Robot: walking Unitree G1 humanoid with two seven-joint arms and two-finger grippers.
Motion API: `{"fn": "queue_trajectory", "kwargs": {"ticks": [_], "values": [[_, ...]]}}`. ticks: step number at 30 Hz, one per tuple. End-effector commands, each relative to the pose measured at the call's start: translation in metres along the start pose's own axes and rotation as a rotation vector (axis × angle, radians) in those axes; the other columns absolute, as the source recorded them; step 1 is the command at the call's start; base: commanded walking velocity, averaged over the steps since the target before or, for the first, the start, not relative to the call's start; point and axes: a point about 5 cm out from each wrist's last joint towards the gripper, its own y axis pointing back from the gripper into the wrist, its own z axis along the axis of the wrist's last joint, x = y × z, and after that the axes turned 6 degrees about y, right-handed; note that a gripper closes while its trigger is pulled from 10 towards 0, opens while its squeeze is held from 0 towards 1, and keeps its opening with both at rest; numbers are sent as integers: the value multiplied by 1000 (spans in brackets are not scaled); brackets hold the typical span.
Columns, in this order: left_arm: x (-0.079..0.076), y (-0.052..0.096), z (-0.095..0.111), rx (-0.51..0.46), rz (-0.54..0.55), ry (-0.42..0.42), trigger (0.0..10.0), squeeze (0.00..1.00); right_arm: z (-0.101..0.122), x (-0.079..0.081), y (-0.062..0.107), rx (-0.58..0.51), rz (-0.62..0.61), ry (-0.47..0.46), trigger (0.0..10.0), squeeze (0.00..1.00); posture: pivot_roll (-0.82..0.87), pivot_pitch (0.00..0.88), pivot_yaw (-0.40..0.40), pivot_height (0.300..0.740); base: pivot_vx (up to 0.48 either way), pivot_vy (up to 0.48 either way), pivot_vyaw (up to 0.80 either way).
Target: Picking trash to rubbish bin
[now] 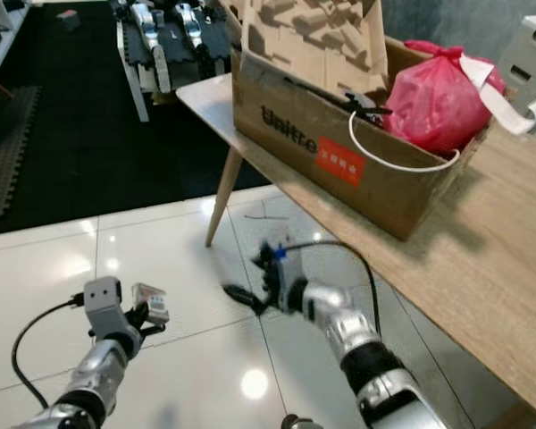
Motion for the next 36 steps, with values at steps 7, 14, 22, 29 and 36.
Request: {"fn": "queue_trajectory", "kwargs": {"ticks": [7,14,22,29,36], "values": [[4,-7,30,-108,2,-7,10000,0,-96,3,32,384,-235,-95,10000,0,68,87,-57,740,0,0,0],[7,-5,25,-82,15,-8,10000,0,-154,4,83,635,-449,-158,10000,0,67,86,-50,740,0,0,-518],[9,0,5,0,37,-8,10000,0,-191,13,124,779,-619,-287,10000,0,52,88,-43,740,0,0,-788],[15,10,-17,88,76,-17,10000,0,-204,26,135,846,-610,-267,10000,0,39,92,-41,740,0,0,-788],[19,14,-23,96,82,-10,10000,0,-208,28,141,850,-640,-293,10000,0,41,88,-49,740,40,0,0]]}}
